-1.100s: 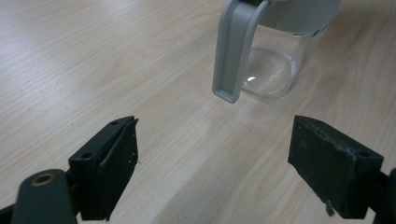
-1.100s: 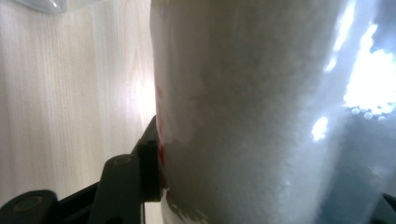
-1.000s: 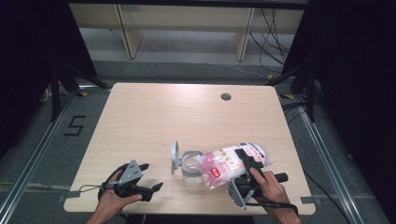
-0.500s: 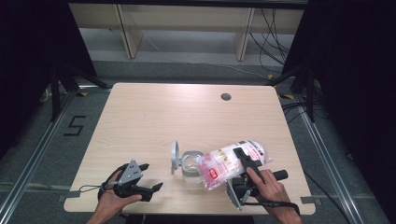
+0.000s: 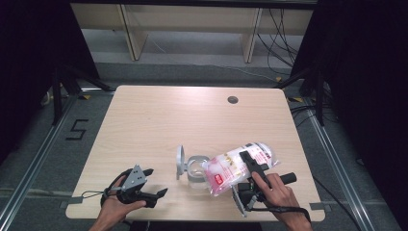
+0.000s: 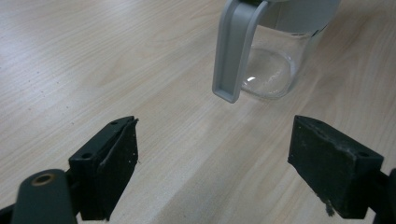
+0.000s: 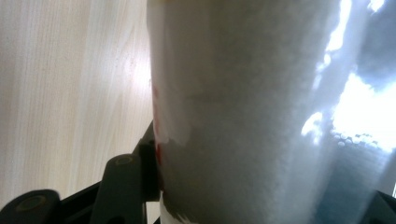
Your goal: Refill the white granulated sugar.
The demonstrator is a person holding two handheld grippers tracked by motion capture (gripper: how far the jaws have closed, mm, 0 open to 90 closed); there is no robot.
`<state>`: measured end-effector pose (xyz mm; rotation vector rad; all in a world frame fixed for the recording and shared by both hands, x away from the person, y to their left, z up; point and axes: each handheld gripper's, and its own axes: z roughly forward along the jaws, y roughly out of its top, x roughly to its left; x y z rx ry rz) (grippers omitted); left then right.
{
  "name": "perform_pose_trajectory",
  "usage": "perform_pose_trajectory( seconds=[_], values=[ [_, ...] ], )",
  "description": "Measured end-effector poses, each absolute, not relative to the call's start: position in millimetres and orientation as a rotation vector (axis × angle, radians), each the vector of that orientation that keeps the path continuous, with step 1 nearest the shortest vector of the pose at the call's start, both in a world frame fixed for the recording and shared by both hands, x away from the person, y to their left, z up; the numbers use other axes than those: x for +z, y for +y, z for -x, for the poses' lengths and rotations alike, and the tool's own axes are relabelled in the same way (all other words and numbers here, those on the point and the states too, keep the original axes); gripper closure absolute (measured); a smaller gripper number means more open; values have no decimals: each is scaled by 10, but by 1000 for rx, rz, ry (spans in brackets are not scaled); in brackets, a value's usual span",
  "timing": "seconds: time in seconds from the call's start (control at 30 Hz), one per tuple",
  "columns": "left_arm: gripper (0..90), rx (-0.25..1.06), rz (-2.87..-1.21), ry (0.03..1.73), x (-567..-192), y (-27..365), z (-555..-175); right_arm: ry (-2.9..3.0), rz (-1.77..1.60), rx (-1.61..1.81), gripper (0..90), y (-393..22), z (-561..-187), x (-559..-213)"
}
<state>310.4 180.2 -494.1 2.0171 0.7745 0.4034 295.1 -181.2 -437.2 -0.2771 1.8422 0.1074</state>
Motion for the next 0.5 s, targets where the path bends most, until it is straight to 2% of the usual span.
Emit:
perform_pose_trajectory(
  seconds=[0.17, 0.5],
  values=[
    [154, 420, -2033, 741, -4935, 1811, -3117, 1810, 397, 67, 496, -1789, -2988, -4335],
    [154, 411, -2023, 763, -4938, 1805, -3106, 1825, 330, 87, 497, -1812, -2967, -4361]
  ],
)
